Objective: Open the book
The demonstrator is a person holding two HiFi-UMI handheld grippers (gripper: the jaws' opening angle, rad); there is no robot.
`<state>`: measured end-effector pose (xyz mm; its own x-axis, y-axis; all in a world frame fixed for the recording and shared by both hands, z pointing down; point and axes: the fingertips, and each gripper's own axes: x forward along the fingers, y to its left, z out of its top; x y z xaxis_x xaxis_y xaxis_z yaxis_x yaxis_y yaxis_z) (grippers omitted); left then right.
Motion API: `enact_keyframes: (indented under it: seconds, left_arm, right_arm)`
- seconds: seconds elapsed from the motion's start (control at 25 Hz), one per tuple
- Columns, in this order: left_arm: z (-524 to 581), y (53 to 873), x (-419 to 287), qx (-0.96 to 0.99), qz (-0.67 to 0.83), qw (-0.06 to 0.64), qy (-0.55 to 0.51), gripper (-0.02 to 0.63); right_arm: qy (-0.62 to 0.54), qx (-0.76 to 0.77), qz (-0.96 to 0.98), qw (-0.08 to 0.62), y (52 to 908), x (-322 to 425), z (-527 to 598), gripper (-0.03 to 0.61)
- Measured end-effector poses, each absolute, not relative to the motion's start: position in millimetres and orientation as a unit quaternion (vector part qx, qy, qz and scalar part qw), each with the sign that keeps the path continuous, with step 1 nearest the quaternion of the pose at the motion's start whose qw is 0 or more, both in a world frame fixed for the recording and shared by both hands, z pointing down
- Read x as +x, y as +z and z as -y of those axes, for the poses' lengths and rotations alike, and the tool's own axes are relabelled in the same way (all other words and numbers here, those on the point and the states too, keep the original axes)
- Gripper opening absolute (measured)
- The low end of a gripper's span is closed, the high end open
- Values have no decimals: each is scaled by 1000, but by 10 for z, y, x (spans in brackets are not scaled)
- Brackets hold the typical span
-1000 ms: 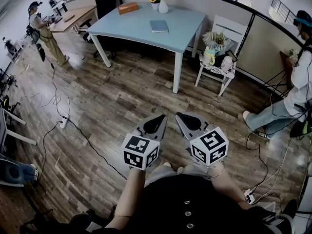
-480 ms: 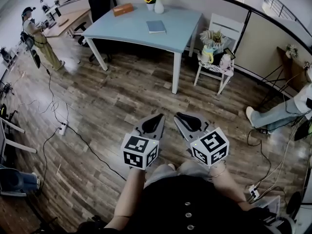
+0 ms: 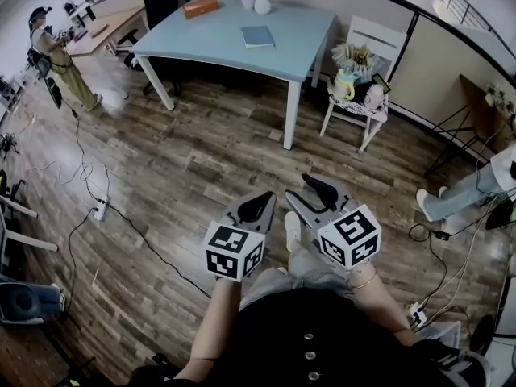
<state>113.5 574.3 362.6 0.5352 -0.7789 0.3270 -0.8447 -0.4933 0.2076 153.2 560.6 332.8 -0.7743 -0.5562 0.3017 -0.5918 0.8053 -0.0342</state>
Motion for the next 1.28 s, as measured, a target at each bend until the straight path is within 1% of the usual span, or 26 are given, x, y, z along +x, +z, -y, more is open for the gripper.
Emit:
enact_keyframes:
  seconds: [0.28, 0.48, 0.84, 1.08, 1.28]
  left_arm:
    - [-5274, 3682, 957, 848, 490, 181, 91, 14]
    - [-4798, 3670, 887, 842, 499, 182, 89, 14]
    - [-3962, 3551, 748, 825, 530, 177, 83, 14]
    - [-3501, 3558, 705, 812, 549, 181, 83, 14]
    - [-3321, 3637, 739, 810, 547, 191, 85, 14]
  right_arm:
    - [39, 306, 943, 126, 3262, 1448, -5089, 169]
    - [36, 309, 943, 115, 3248, 1415, -4573, 179]
    - [40, 278, 952, 121, 3256, 1286, -3705, 201]
    - [35, 257, 958, 121, 3266, 1215, -3208, 201]
    - [48, 254, 959, 118, 3306, 1224, -2985, 198]
